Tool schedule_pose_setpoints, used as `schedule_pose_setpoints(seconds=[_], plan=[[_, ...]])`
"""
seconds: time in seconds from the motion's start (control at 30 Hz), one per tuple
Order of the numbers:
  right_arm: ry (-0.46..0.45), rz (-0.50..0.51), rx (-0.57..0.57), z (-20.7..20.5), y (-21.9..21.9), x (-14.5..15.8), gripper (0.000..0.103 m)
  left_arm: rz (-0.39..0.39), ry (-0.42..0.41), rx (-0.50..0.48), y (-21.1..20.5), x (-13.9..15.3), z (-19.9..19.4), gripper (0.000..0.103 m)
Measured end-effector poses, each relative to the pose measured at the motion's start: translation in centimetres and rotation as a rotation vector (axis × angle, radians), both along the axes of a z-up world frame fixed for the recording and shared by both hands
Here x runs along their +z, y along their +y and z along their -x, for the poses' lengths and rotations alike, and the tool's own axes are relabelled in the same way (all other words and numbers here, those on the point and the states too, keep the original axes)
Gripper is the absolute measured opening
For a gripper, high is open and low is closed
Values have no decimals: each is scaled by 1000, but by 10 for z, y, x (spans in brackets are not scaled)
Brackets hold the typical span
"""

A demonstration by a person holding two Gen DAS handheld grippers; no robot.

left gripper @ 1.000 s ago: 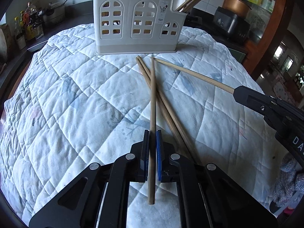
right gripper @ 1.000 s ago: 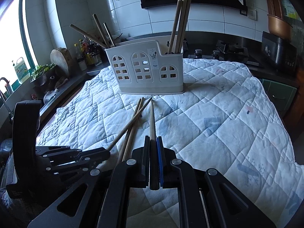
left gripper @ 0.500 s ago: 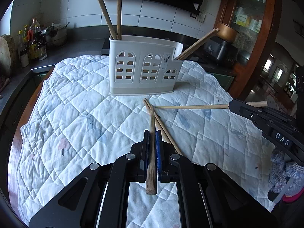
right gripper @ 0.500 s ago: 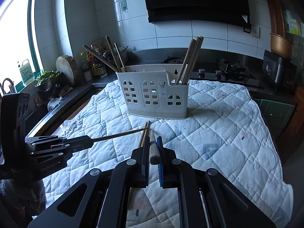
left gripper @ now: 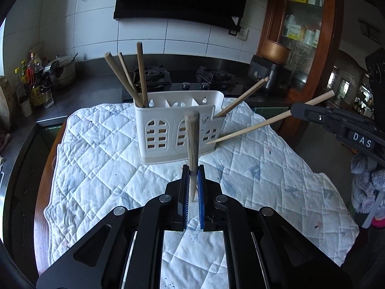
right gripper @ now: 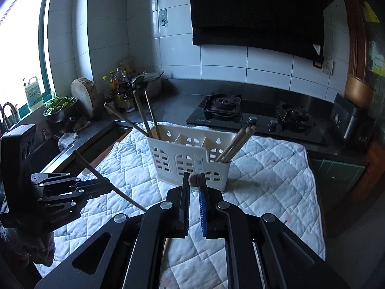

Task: Organize utensils
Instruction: 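Lower the chopsticks into the holder and open both tools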

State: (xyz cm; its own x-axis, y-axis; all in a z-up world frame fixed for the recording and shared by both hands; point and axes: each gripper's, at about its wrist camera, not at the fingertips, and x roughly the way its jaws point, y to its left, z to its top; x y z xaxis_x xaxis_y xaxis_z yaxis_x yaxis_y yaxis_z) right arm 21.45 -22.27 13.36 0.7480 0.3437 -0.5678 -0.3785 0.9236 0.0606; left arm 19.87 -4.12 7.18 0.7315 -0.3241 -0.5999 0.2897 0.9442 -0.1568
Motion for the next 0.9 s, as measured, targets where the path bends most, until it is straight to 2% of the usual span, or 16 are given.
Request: schedule_pose_setpoints(seconds=[0.2, 0.33, 0.5, 0.63, 0.8, 0.9], plan=[[-36, 39, -15, -17, -5, 49, 7, -1, -48, -10, 3, 36, -18, 5], [-28, 38, -45, -34, -9, 67, 7, 8, -112, 0, 4, 70, -29, 5], [-15, 62, -56, -53, -5, 70, 7, -12, -220, 38, 1, 112, -49, 5], [-11, 51, -62, -65, -4, 69, 7, -21, -280, 82, 0, 129, -69, 5], [14, 76, -54, -79, 4, 57, 7, -49, -335, 141, -5, 133, -88, 5], [25, 94, -45, -86, 9, 49, 7, -36, -309, 161, -3, 125, -102, 5]])
